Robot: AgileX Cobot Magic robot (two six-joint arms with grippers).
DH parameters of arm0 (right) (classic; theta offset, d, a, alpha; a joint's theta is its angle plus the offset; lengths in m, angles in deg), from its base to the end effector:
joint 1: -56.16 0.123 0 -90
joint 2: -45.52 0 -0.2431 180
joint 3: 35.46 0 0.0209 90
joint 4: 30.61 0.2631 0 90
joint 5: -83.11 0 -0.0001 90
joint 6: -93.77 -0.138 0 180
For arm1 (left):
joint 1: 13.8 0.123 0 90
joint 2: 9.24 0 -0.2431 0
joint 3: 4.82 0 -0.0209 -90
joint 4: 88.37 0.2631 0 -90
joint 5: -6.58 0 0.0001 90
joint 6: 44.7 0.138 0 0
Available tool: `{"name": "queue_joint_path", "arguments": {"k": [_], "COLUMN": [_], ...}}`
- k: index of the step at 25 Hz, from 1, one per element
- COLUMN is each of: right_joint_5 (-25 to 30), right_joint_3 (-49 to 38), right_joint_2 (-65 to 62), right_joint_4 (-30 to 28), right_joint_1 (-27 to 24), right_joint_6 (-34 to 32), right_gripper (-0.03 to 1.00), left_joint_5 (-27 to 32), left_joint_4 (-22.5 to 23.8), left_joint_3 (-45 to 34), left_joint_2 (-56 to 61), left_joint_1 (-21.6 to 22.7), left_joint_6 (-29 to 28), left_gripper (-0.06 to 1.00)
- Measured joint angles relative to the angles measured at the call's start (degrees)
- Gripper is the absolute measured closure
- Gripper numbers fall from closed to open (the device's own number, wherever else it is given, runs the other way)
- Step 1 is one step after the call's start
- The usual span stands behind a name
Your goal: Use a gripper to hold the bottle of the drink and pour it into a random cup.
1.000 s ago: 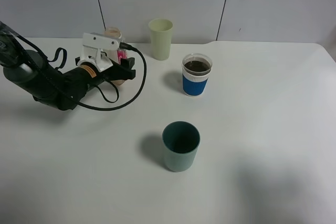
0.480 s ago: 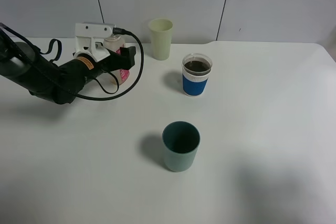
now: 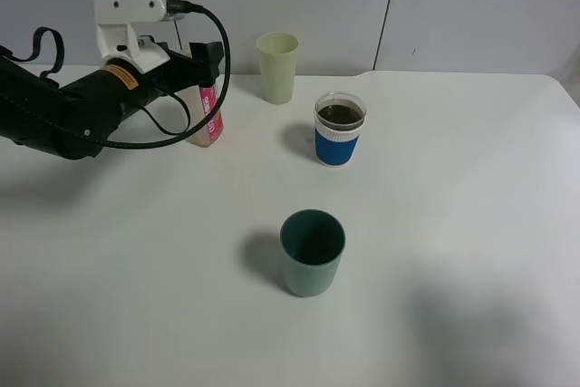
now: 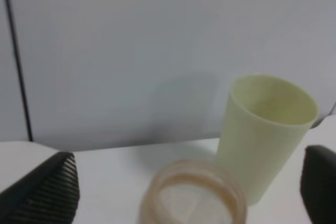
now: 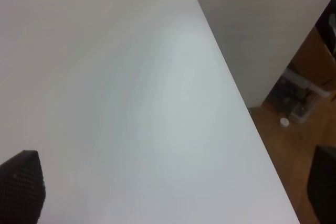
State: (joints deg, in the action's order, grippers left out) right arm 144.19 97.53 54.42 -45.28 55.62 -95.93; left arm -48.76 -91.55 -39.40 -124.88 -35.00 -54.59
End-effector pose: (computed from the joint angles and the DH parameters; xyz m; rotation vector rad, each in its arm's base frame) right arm 0.0864 -0.0314 0.2659 0.1941 2.0122 -0.2050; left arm 0.3671 -0.1357 0.1123 0.1035 1.6686 -0.3977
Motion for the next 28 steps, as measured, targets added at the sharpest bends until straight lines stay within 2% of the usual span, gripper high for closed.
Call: {"name": "queue_joint_path", "arguments": {"k": [5,10,16,23,28], "right_joint_5": [0.0,0.0,0.0,0.0,0.0], "right_joint_3": [0.0,0.0,0.0,0.0,0.0], "right_joint_2": [0.0,0.0,0.0,0.0,0.0], "right_joint_4": [0.0,0.0,0.0,0.0,0.0], "right_joint_1": [0.0,0.0,0.0,0.0,0.0], "right_joint_6": [0.0,0.0,0.0,0.0,0.0], "right_gripper": [-0.03,-0.03,-0.03,-0.03,-0.03], "left_joint_5": [1.89,9.26,17.07,23.27,33.09], "left_joint_4": [-1.13,-1.18,-1.18,-0.66,1.71], "left_joint_3": [-5.03,-6.61,-6.73,-6.77,-6.77], "left_joint_2": [9.74,21.18,32.52,44.66,56.13], "left_joint_1": [0.0,0.0,0.37,5.23,11.09], "left_joint_6": [0.99,1.7,1.75,2.35,2.36], "left_gripper": [0.15,0.14,0.02,0.01,0.01]}}
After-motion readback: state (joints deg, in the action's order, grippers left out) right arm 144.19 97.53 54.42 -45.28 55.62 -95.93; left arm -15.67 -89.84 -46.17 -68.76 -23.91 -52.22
